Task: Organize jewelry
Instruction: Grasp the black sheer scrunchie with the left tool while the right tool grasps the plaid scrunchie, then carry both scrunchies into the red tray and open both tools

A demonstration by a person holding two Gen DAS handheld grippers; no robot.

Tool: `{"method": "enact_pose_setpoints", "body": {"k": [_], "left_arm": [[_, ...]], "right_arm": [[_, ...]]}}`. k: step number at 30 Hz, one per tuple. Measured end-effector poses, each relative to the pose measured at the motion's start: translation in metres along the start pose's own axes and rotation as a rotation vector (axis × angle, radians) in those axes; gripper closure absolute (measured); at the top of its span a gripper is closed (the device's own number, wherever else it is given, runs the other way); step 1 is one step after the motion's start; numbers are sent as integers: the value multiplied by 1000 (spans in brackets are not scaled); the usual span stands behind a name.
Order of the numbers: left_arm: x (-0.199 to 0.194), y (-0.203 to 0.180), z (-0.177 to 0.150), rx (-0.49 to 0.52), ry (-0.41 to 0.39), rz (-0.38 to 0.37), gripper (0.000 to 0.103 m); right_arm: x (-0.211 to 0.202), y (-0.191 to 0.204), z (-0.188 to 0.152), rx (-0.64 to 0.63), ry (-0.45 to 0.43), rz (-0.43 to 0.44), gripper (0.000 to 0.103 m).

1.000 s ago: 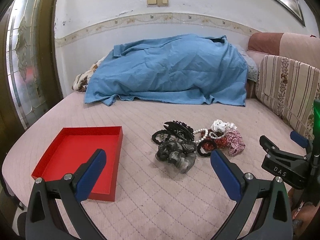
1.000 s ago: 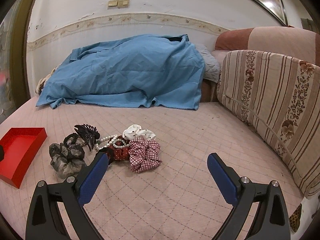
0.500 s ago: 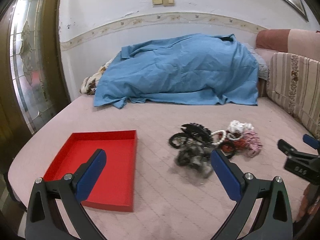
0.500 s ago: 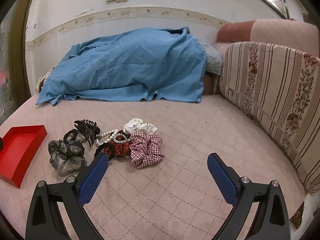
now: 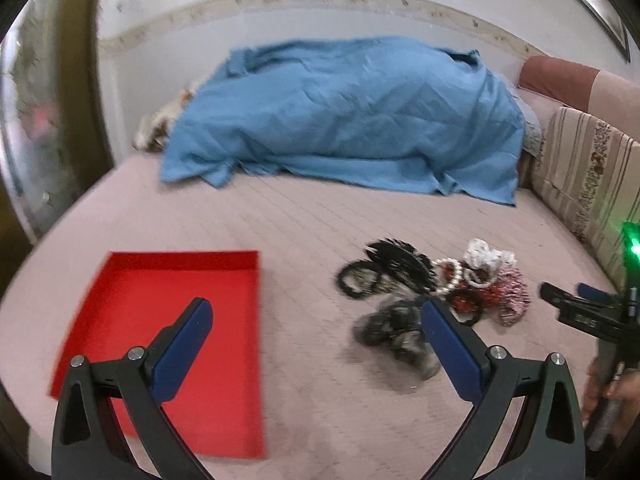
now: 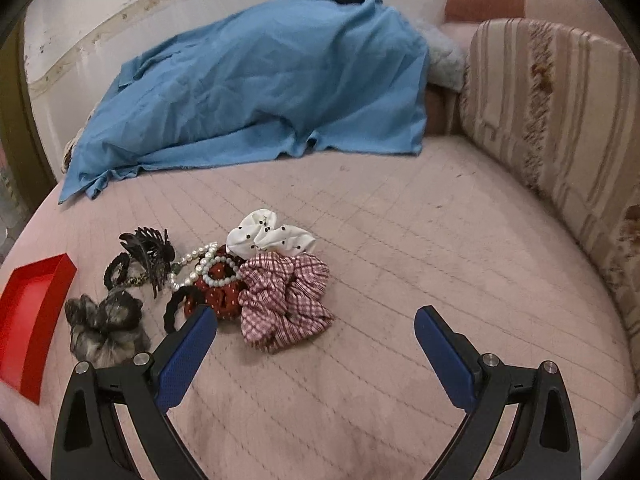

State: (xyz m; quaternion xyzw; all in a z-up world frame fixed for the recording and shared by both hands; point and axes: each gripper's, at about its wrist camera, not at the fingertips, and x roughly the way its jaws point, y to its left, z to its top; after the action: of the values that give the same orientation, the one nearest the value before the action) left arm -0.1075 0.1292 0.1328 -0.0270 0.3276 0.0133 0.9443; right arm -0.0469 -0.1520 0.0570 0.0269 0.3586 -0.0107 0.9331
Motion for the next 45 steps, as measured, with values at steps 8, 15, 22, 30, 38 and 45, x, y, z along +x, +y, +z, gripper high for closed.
{"method": "enact_pose_setpoints", "body": {"k": [8,15,22,30,38,45], "left_arm": [[59,-29,-2,-8,154,-88,0],[103,-46,-10,-1,249,-125,0],[124,-53,-13,-2,310,-188,28],[116,-57,-12,-9,327,-218,83],[65,-40,-2,-73,252,-273,83],[30,-10,2,-106,184,-270,83]], "right_arm": [[42,-4,12,20,121,123,31],[66,-7,13,43,163,146,31],[81,-11,9,87,213,192,34],[85,-15,7,124,236,232,84],[60,-23,8,203,197,290,89],[25,-23,0,234,140,360,89]]}}
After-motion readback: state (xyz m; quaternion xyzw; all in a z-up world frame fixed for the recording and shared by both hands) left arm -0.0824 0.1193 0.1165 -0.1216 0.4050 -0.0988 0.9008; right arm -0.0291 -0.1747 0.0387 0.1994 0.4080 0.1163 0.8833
